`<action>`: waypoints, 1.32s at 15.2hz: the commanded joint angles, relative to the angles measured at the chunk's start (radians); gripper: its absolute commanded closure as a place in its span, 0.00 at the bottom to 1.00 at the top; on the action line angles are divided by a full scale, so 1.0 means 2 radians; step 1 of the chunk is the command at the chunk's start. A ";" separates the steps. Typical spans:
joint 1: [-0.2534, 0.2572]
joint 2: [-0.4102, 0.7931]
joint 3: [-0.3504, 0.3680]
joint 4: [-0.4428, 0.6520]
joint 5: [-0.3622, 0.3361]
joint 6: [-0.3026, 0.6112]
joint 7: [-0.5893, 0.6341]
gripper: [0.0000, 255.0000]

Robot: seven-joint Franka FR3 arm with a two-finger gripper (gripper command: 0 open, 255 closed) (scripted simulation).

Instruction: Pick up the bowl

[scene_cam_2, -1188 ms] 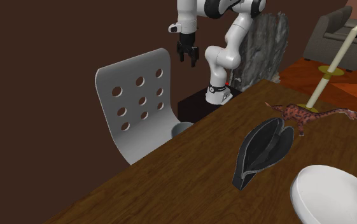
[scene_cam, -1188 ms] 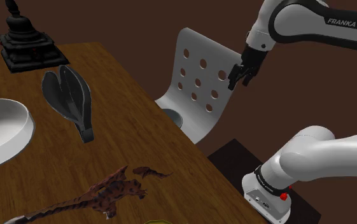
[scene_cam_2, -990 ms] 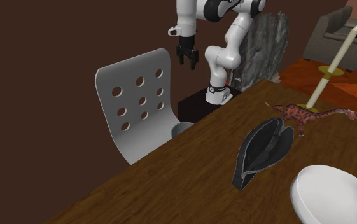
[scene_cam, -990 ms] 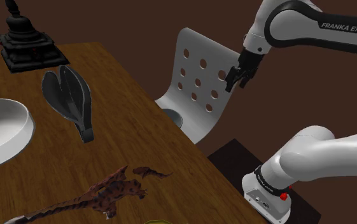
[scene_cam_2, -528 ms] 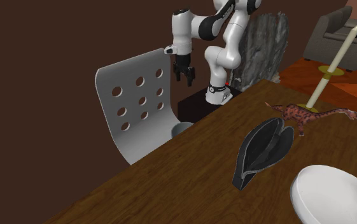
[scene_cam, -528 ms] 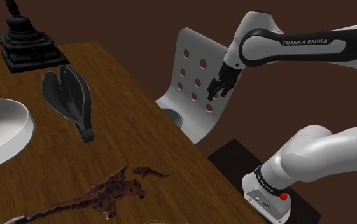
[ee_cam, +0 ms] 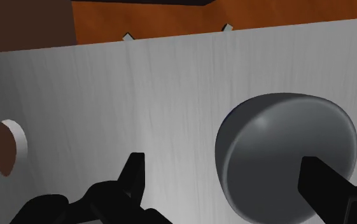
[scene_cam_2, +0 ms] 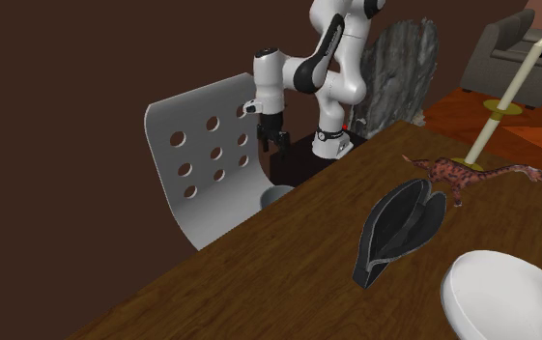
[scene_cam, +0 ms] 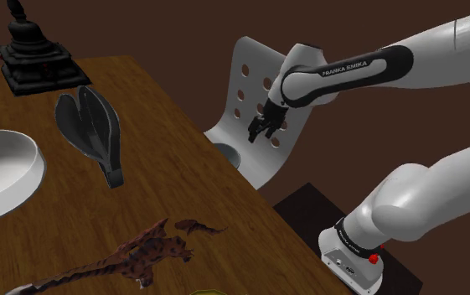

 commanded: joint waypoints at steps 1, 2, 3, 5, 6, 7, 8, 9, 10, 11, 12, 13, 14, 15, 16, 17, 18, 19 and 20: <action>0.009 0.039 -0.001 0.005 0.020 0.041 -0.014 0.00; 0.013 0.059 0.000 0.010 0.030 0.058 -0.022 0.00; 0.018 0.079 0.000 0.016 0.042 0.075 -0.030 0.00; 0.026 0.119 0.002 0.031 0.067 0.105 -0.048 0.00; 0.030 0.139 0.004 0.039 0.081 0.119 -0.058 0.00; 0.033 0.160 0.006 0.049 0.094 0.132 -0.068 0.00; 0.035 0.172 0.008 0.055 0.104 0.139 -0.075 0.00; 0.035 0.178 0.009 0.055 0.108 0.146 -0.080 0.00; 0.035 0.185 0.010 0.054 0.112 0.152 -0.084 0.00; 0.035 0.191 0.010 0.054 0.117 0.158 -0.089 0.00; 0.035 0.197 0.011 0.054 0.122 0.165 -0.093 0.00; 0.035 0.204 0.012 0.053 0.126 0.171 -0.098 0.00; 0.035 0.210 0.014 0.053 0.131 0.177 -0.103 0.00; 0.034 0.217 0.015 0.054 0.137 0.183 -0.108 0.00; 0.034 0.221 0.016 0.054 0.140 0.186 -0.111 0.00; 0.034 0.221 0.016 0.054 0.140 0.186 -0.111 0.00; 0.034 0.220 0.016 0.054 0.139 0.186 -0.110 1.00; 0.034 0.221 0.016 0.054 0.140 0.187 -0.111 1.00; 0.034 0.220 0.016 0.054 0.140 0.187 -0.111 1.00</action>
